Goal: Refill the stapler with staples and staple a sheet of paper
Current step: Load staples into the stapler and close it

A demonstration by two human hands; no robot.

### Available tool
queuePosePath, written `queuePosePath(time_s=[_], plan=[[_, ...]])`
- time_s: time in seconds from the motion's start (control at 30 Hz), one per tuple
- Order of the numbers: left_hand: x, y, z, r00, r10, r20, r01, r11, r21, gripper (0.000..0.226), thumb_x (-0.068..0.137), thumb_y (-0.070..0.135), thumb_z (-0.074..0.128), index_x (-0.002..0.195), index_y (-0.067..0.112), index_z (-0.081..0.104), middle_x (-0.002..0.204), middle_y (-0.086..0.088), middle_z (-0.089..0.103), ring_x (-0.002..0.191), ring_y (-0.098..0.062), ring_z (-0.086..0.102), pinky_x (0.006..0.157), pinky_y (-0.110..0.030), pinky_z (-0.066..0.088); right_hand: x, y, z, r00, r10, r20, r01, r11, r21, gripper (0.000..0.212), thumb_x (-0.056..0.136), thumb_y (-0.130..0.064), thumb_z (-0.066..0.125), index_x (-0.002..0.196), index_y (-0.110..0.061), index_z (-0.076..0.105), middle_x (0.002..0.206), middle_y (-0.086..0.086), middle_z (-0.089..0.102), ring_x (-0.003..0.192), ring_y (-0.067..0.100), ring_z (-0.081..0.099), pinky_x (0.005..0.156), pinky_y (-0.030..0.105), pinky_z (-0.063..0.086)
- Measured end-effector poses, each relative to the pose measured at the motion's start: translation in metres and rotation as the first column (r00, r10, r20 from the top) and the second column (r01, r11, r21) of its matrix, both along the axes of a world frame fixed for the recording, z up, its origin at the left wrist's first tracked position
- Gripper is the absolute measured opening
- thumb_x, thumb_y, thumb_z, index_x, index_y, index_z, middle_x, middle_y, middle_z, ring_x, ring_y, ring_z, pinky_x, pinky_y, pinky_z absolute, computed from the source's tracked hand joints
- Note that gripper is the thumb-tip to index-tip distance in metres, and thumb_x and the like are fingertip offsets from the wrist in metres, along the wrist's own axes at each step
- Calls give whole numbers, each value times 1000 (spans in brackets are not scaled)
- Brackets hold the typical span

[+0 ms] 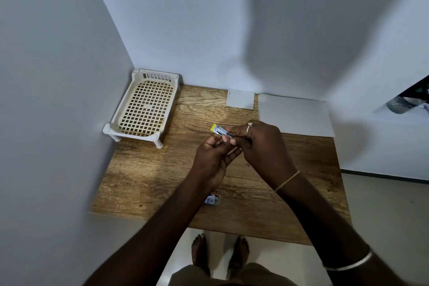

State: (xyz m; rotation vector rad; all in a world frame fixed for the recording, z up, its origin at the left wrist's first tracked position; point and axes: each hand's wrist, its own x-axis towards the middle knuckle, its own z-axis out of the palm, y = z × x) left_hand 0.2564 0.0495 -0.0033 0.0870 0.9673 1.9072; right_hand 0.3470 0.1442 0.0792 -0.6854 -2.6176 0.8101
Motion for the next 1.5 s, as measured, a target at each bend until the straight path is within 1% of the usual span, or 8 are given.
queuePosePath(time_s=[0.2, 0.33, 0.57, 0.77, 0.93, 1.07, 1.4, 1.5], plan=[[-2, 4, 0, 1000, 13, 18, -13, 1000, -5, 21, 101, -3, 50, 103, 6, 68, 86, -3, 78, 83, -11, 76, 73, -27, 61, 3, -7, -4, 996, 38, 77, -57, 965, 257, 26, 95, -17, 52, 105, -12, 76, 84, 9, 58, 69, 28, 58, 54, 36, 49], [-3, 6, 1, 999, 25, 39, -26, 1000, 10, 17, 97, 0, 56, 101, 8, 70, 87, -3, 78, 82, -12, 76, 72, -27, 61, 4, -5, -9, 999, 40, 27, -46, 952, 303, 22, 92, -11, 65, 111, -14, 75, 82, 9, 56, 71, 26, 56, 54, 33, 46], [-16, 6, 3, 992, 91, 87, -91, 996, -1, 23, 86, 11, 64, 108, 10, 66, 99, -4, 80, 87, -18, 78, 68, -28, 62, 31, 20, -18, 973, -83, 215, 78, 996, 30, 69, 75, -63, 74, 132, -28, 59, 117, -7, 66, 101, 12, 63, 82, 30, 52], [-22, 5, -1, 989, 117, 88, -116, 993, -16, 21, 89, 11, 63, 110, 11, 66, 100, -3, 80, 89, -15, 78, 72, -28, 62, 52, 27, -25, 984, -108, 139, 127, 982, -140, 18, 79, -40, 81, 94, -33, 75, 79, -15, 69, 76, -1, 62, 61, 23, 47], [-16, 6, -5, 994, 91, 61, -89, 995, -36, 16, 99, 5, 55, 109, 10, 67, 101, -3, 80, 94, -14, 77, 76, -27, 62, 44, 29, -6, 984, -152, -93, 119, 950, -289, 14, 79, -40, 82, 87, -31, 75, 76, -14, 72, 74, 0, 67, 60, 9, 49], [-4, 8, -2, 999, 43, 6, -43, 999, -12, 25, 85, 12, 65, 109, 6, 67, 104, -8, 77, 99, -20, 75, 86, -33, 62, 22, 28, 2, 984, -106, -144, 52, 941, -335, 14, 78, -32, 84, 77, -23, 75, 78, -8, 72, 78, 6, 68, 66, 20, 51], [6, 3, 5, 992, 21, -125, -27, 999, -45, 24, 103, 6, 51, 119, 3, 68, 118, -16, 73, 114, -30, 68, 90, -34, 59, 5, 14, -21, 987, -122, -101, 59, 875, -481, 23, 84, -32, 78, 106, -26, 77, 97, -11, 76, 91, 1, 70, 79, 25, 56], [11, 0, 11, 994, 0, -109, -4, 999, -39, 39, 106, 31, 46, 127, 7, 68, 126, -15, 72, 120, -31, 68, 91, -35, 59, 4, 16, -25, 985, -159, -64, 81, 759, -647, 32, 82, -32, 82, 111, -26, 72, 102, -4, 75, 93, 10, 72, 73, 26, 53]])
